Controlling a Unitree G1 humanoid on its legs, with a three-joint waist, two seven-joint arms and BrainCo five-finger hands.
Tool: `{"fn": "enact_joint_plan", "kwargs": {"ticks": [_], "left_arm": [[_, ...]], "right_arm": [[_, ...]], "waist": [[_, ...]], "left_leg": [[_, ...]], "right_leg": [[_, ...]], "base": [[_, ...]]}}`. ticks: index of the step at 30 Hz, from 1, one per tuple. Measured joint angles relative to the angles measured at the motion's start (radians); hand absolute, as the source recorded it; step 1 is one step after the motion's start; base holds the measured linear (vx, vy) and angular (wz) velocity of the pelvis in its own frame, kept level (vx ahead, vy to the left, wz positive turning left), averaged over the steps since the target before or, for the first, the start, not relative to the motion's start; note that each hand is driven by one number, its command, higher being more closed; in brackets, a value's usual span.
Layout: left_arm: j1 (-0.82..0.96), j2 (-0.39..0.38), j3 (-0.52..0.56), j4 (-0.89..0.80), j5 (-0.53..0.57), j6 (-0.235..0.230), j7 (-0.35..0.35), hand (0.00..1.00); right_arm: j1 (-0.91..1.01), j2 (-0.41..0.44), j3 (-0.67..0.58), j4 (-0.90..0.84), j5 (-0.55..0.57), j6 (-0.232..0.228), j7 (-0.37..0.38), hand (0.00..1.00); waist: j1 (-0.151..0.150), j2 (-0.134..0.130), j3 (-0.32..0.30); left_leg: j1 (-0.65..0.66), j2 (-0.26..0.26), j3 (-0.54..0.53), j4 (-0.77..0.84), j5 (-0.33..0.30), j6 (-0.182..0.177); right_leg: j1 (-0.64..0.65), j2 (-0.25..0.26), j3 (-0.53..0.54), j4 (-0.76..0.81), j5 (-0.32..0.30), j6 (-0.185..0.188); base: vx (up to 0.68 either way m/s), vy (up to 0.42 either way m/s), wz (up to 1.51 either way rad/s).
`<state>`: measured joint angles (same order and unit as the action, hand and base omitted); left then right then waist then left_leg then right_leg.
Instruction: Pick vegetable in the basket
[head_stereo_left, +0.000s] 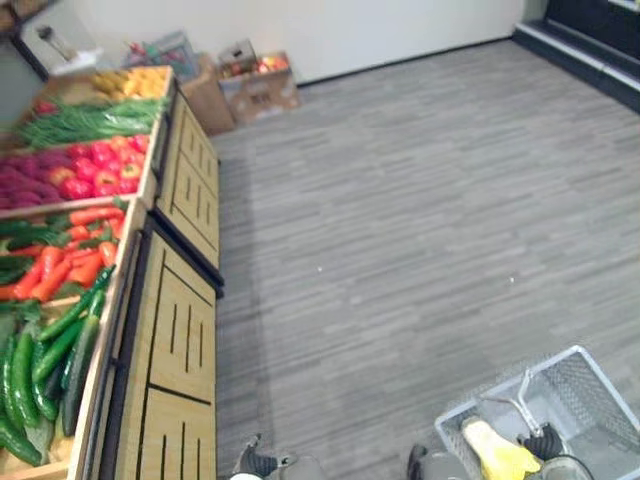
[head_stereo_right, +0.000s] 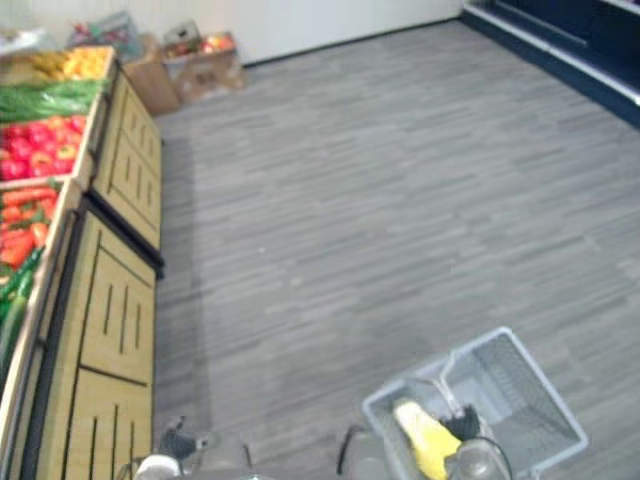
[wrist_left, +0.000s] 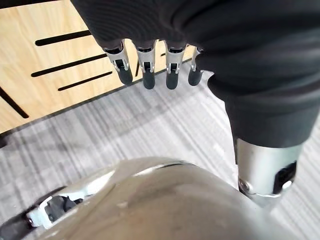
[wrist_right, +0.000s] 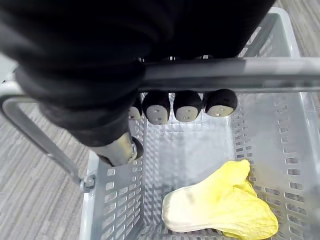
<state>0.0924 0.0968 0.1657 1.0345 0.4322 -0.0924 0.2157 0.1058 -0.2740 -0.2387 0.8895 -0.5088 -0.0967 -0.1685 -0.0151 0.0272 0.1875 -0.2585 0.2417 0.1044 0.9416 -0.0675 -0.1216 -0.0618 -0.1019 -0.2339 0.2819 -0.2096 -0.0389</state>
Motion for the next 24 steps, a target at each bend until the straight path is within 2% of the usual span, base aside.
{"fn": "enact_joint_plan", "kwargs": {"ticks": [2,4,5,6,8,10,11,12,13,14,16,17,19,20,22,23,24], "left_arm": [[-0.001,0.000,0.000,-0.006,0.000,-0.007,0.004,0.00],[-0.002,-0.004,0.003,-0.006,0.000,-0.007,0.011,0.00],[-0.002,-0.009,0.012,-0.005,0.000,-0.006,0.016,0.00],[-0.001,-0.013,0.024,0.002,0.001,-0.004,0.016,0.00],[0.000,-0.016,0.029,0.006,0.003,0.002,0.016,0.00],[0.004,-0.017,0.029,0.022,0.003,0.008,0.017,0.00],[0.006,-0.018,0.029,0.030,0.005,0.009,0.016,0.00],[0.009,-0.015,0.029,0.030,0.006,0.009,0.016,0.00],[0.013,-0.012,0.029,0.030,0.008,0.009,0.016,0.00],[0.013,-0.001,0.028,0.031,0.013,0.010,0.015,0.00],[0.013,0.019,0.021,0.042,0.014,0.016,0.014,0.00],[0.016,0.021,0.013,0.043,0.014,0.017,0.014,0.00],[0.020,0.024,0.004,0.051,0.014,0.017,0.013,0.00],[0.023,0.030,-0.013,0.059,0.014,0.018,0.011,0.00],[0.033,0.041,-0.065,0.060,0.014,0.019,0.004,0.00],[0.036,0.048,-0.075,0.060,0.014,0.019,0.003,0.00],[0.038,0.061,-0.092,0.060,0.013,0.020,-0.001,0.00]], "right_arm": [[-0.011,0.000,-0.001,0.001,0.000,0.000,0.000,1.00],[-0.022,0.000,-0.002,0.003,0.000,0.000,0.000,1.00],[-0.025,0.001,-0.001,0.003,-0.001,0.000,0.000,1.00],[-0.026,0.004,0.000,0.000,-0.002,0.000,-0.002,1.00],[-0.024,0.009,0.000,-0.007,-0.002,0.000,-0.002,1.00],[-0.014,0.011,0.007,-0.010,-0.002,0.000,-0.005,1.00],[-0.005,0.013,0.012,-0.009,-0.002,0.001,-0.005,1.00],[-0.001,0.023,0.018,-0.009,-0.003,0.001,-0.005,1.00],[0.001,0.025,0.030,-0.009,-0.003,0.000,-0.004,1.00],[-0.001,0.030,0.037,-0.009,-0.002,-0.001,0.000,1.00],[-0.004,0.030,0.041,-0.009,-0.003,-0.003,0.000,1.00],[-0.006,0.027,0.039,-0.007,-0.004,-0.007,-0.004,1.00],[-0.018,0.027,0.033,-0.005,-0.004,-0.011,-0.007,1.00],[-0.024,0.030,0.030,-0.004,-0.004,-0.012,-0.011,1.00],[-0.016,0.044,0.030,-0.004,-0.002,-0.017,-0.021,1.00],[-0.013,0.051,0.030,-0.003,-0.003,-0.017,-0.021,1.00],[-0.012,0.061,0.031,0.004,-0.003,-0.017,-0.020,1.00]], "waist": [[0.013,0.000,0.000],[0.020,-0.001,0.001],[0.022,-0.001,0.001],[0.023,-0.001,0.001],[0.024,0.000,0.000],[0.028,0.008,-0.004],[0.033,0.010,-0.010],[0.044,-0.005,-0.018],[0.045,-0.019,-0.023],[0.046,-0.041,-0.026],[0.044,-0.056,-0.036],[0.049,-0.065,-0.040],[0.049,-0.065,-0.040],[0.045,-0.065,-0.040],[0.037,-0.069,-0.040],[0.035,-0.068,-0.039],[0.032,-0.075,-0.043]], "left_leg": [[-0.036,-0.026,0.048,-0.099,-0.031,0.002],[-0.031,-0.046,0.101,-0.303,-0.035,0.009],[-0.006,-0.071,0.112,-0.496,-0.029,0.008],[0.021,-0.096,0.107,-0.685,0.000,0.004],[0.044,-0.116,0.098,-0.854,0.055,0.000],[0.053,-0.114,0.092,-0.908,0.076,0.010],[0.056,-0.122,0.092,-0.892,0.122,0.056],[0.063,-0.144,0.108,-0.872,0.129,0.060],[0.065,-0.158,0.117,-0.858,0.125,0.067],[0.063,-0.186,0.133,-0.829,0.086,0.091],[0.060,-0.224,0.135,-0.811,0.050,0.116],[0.082,-0.250,0.146,-0.817,0.031,0.131],[0.118,-0.262,0.153,-0.824,0.010,0.139],[0.146,-0.265,0.152,-0.833,-0.004,0.144],[0.234,-0.267,0.127,-0.840,-0.046,0.168],[0.253,-0.268,0.116,-0.838,-0.057,0.175],[0.288,-0.270,0.093,-0.833,-0.076,0.185]], "right_leg": [[0.024,0.003,0.000,-0.030,0.003,0.005],[0.051,0.004,-0.003,-0.063,0.009,0.018],[0.064,0.003,-0.004,-0.078,0.013,0.030],[0.074,0.002,-0.004,-0.089,0.010,0.043],[0.091,0.000,-0.008,-0.096,-0.002,0.061],[0.125,0.000,-0.007,-0.095,-0.036,0.093],[0.144,-0.010,0.005,-0.089,-0.062,0.111],[0.157,-0.036,0.021,-0.089,-0.073,0.123],[0.162,-0.052,0.029,-0.096,-0.074,0.125],[0.172,-0.078,0.055,-0.110,-0.073,0.126],[0.167,-0.111,0.090,-0.091,-0.048,0.164],[0.126,-0.137,0.137,0.006,-0.041,0.172],[0.048,-0.150,0.193,0.196,-0.015,0.188],[-0.002,-0.153,0.215,0.326,0.035,0.191],[-0.096,-0.152,0.244,0.597,0.257,0.209],[-0.113,-0.151,0.243,0.653,0.254,0.208],[-0.153,-0.143,0.235,0.748,0.205,0.191]], "base": [[0.21,-0.033,-0.02],[0.24,0.037,0.00],[0.29,0.087,0.01],[0.25,0.094,0.01],[0.21,0.113,0.05],[0.30,0.237,-0.01],[0.35,0.304,-0.10],[0.31,0.248,-0.13],[0.33,0.230,-0.17],[0.33,0.215,-0.06],[0.29,0.217,0.05],[0.35,0.260,-0.02],[0.36,0.250,-0.05],[0.30,0.177,0.04],[0.36,0.153,0.20],[0.36,0.066,0.37],[0.37,0.007,0.43]]}}
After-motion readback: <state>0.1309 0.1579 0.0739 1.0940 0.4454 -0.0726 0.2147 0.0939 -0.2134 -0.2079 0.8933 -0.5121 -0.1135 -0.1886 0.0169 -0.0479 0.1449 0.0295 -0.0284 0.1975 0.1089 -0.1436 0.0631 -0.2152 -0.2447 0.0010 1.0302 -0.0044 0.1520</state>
